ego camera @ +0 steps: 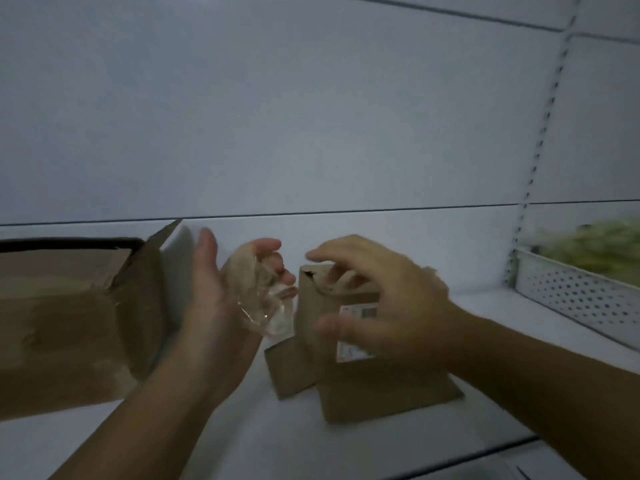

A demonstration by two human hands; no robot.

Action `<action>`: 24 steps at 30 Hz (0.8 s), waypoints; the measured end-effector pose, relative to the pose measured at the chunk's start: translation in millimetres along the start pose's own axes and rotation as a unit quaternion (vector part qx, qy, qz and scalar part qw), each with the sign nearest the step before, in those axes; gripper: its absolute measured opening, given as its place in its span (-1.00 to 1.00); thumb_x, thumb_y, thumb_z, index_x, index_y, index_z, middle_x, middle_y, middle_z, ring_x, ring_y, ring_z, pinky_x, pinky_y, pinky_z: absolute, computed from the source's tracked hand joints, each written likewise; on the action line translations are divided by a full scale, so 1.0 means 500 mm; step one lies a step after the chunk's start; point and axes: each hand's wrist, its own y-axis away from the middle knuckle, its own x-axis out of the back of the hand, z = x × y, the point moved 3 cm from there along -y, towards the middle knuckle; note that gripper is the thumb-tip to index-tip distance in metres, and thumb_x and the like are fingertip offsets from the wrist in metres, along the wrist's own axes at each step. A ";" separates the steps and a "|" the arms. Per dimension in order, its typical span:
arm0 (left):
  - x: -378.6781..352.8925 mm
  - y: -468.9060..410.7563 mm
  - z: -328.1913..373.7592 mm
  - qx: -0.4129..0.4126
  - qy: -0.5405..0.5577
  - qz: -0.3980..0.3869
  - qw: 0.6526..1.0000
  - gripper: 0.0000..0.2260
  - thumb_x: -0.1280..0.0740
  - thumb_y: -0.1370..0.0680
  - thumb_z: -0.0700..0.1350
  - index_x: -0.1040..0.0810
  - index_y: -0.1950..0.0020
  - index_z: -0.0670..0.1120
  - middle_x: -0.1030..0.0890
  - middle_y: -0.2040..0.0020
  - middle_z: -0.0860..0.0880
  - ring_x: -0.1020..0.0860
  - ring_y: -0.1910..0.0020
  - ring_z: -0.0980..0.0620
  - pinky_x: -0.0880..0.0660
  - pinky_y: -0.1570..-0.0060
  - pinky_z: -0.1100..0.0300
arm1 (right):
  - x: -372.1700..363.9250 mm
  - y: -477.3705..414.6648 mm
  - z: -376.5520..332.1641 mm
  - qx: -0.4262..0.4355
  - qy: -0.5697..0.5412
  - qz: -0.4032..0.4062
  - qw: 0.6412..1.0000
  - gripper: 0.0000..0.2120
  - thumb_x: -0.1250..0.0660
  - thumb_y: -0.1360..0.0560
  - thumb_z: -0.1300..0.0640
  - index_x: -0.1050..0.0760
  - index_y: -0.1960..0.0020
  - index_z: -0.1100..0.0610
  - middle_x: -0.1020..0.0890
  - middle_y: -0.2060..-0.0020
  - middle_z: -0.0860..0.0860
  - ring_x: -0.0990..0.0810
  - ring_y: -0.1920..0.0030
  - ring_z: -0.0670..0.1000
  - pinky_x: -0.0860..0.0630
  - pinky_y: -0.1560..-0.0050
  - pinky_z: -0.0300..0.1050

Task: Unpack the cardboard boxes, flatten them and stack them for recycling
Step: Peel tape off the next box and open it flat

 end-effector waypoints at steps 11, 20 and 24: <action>-0.288 -0.123 -0.074 -0.111 -0.295 -0.160 0.935 -0.68 -0.46 -0.16 -0.02 -0.66 0.10 0.12 -0.71 0.14 0.03 -0.68 0.17 0.02 -0.53 0.15 0.04 | 0.282 0.101 0.216 -0.099 -0.047 0.187 0.976 -0.82 -0.36 -0.39 0.40 -0.64 0.14 0.16 -0.61 0.19 -0.06 -0.58 0.24 -0.03 -0.57 0.14 -0.07; -0.637 -0.314 -0.224 -0.155 -0.408 -0.185 0.881 -0.88 -0.42 -0.44 -0.02 -0.55 0.05 0.06 -0.66 0.24 -0.03 -0.56 0.38 0.09 -0.48 0.38 0.28 | 0.566 0.161 0.461 -0.165 0.022 0.118 0.979 -0.74 -0.32 -0.48 0.23 -0.60 -0.12 0.02 -0.63 -0.05 -0.09 -0.57 -0.02 -0.21 -0.44 -0.09 -0.31; -0.749 -0.440 -0.324 -0.202 -0.409 -0.118 0.882 -0.86 -0.37 -0.47 -0.20 -0.47 0.10 0.03 -0.58 0.21 -0.05 -0.47 0.42 0.08 -0.37 0.59 0.38 | 0.666 0.182 0.594 -0.219 0.071 0.075 0.970 -0.46 -0.17 -0.52 -0.21 -0.02 -0.43 -0.35 -0.29 -0.43 -0.17 -0.28 -0.37 -0.14 -0.25 -0.25 -0.21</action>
